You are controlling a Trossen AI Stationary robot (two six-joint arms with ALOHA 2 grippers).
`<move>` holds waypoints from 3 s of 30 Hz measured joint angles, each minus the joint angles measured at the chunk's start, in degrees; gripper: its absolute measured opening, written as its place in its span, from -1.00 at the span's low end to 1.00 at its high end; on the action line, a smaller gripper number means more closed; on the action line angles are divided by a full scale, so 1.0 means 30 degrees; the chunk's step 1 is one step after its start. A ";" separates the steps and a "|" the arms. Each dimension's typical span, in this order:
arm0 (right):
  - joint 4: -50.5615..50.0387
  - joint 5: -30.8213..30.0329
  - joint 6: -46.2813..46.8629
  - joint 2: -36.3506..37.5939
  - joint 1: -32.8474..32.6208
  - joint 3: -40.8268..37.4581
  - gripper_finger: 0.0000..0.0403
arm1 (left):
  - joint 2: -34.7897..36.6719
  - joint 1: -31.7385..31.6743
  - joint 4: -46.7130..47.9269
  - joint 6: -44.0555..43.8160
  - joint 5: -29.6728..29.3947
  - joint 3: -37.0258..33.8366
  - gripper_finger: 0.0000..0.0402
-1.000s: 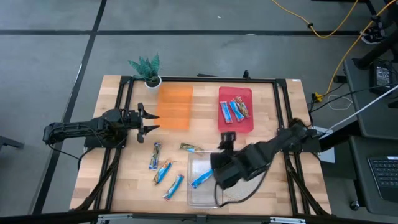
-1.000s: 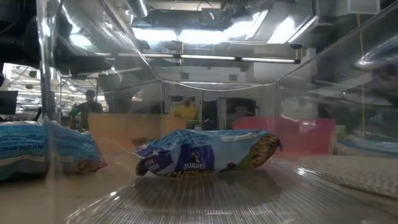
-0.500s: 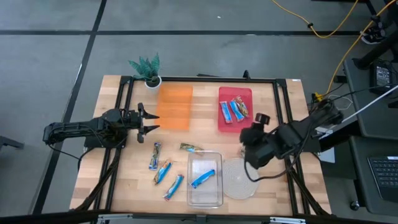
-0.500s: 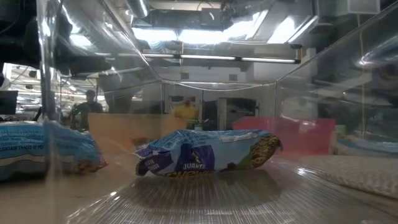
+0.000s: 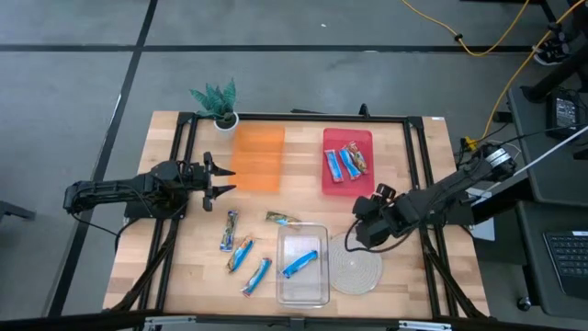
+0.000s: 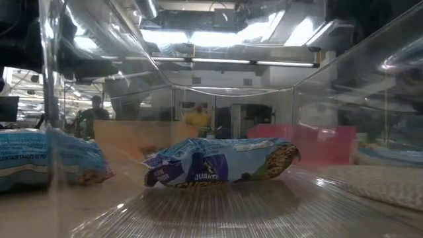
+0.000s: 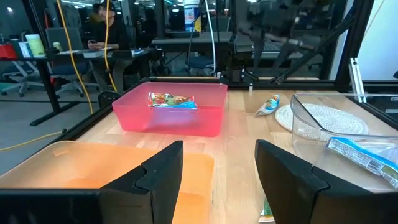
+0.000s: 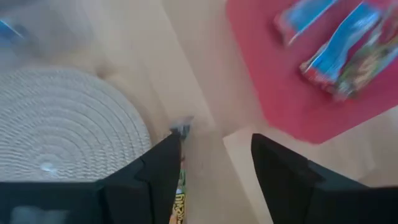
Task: Pick and place Granola Bars by type
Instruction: Put the yellow granola bar into the orange bin
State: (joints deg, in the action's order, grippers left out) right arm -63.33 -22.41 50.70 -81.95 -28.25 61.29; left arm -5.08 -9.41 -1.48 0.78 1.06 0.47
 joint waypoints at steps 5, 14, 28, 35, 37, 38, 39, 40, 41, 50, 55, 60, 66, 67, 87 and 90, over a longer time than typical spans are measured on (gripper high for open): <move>0.1425 0.1087 0.0019 0.0000 0.0608 -0.1833 -0.02 | 0.0000 -0.0006 -0.0004 0.0005 0.0000 0.0006 -0.04; 0.4472 0.2676 0.0041 0.0000 0.1280 -0.4080 -0.02 | 0.0000 -0.0007 -0.0005 0.0004 0.0000 0.0004 -0.03; 0.7610 0.3881 0.0486 0.0000 0.1611 -0.5280 0.36 | 0.0000 -0.0007 0.0000 0.0007 0.0000 0.0007 -0.04; 0.7971 0.3900 0.0502 -0.0196 0.1611 -0.5280 0.46 | 0.0000 -0.0007 0.0000 0.0004 0.0000 0.0007 -0.04; 0.8035 0.3880 0.0486 -0.0466 0.1611 -0.5280 0.44 | -0.0004 -0.0004 0.0000 0.0005 0.0000 0.0000 -0.03; 0.8152 0.3866 0.0476 -0.0675 0.1611 -0.5280 0.43 | 0.0000 -0.0007 0.0000 0.0007 0.0000 0.0007 -0.03; 0.8214 0.3866 0.0442 -0.0924 0.1611 -0.5280 0.42 | 0.0000 0.0000 0.0000 0.0007 0.0000 0.0000 -0.03; 0.8276 0.3859 0.0441 -0.1152 0.1611 -0.5280 0.41 | -0.0007 -0.0007 0.0000 0.0007 0.0000 0.0002 -0.04; 0.8318 0.3859 0.0435 -0.1343 0.1611 -0.5280 0.40 | 0.0000 -0.0002 0.0000 0.0007 0.0000 0.0000 -0.04; 0.8269 0.3543 0.0376 -0.3353 0.2348 -0.5251 0.31 | 0.0000 -0.0005 0.0000 0.0004 0.0000 0.0005 -0.03; 0.8468 0.3494 0.0086 -0.3600 0.2580 -0.5222 0.08 | 0.0000 -0.0004 0.0000 0.0000 0.0000 0.0007 -0.03; 0.8650 0.3476 0.0056 -0.3427 0.2602 -0.5255 -0.27 | -0.0001 -0.0006 0.0000 0.0001 0.0000 0.0000 -0.03; 0.8632 0.3429 0.0063 -0.3395 0.2602 -0.5266 -0.70 | 0.0000 -0.0007 -0.0007 0.0007 0.0000 0.0007 -0.03; 0.8639 0.3429 0.0063 -0.3395 0.2602 -0.5266 -0.76 | -0.0007 0.0000 0.0000 0.0006 0.0000 0.0001 -0.04; 0.5204 0.3830 -0.1416 -0.3381 0.2212 -0.0772 -0.90 | 0.0000 -0.0007 0.0000 0.0002 0.0000 0.0000 -0.03; 0.3854 0.3541 -0.1595 -0.3381 0.1981 0.0684 -0.89 | -0.0001 -0.0006 0.0000 0.0000 0.0000 0.0000 -0.04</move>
State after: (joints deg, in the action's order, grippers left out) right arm -51.76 -11.78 45.92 -92.09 -22.31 63.34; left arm -5.09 -9.43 -1.48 0.78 1.06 0.47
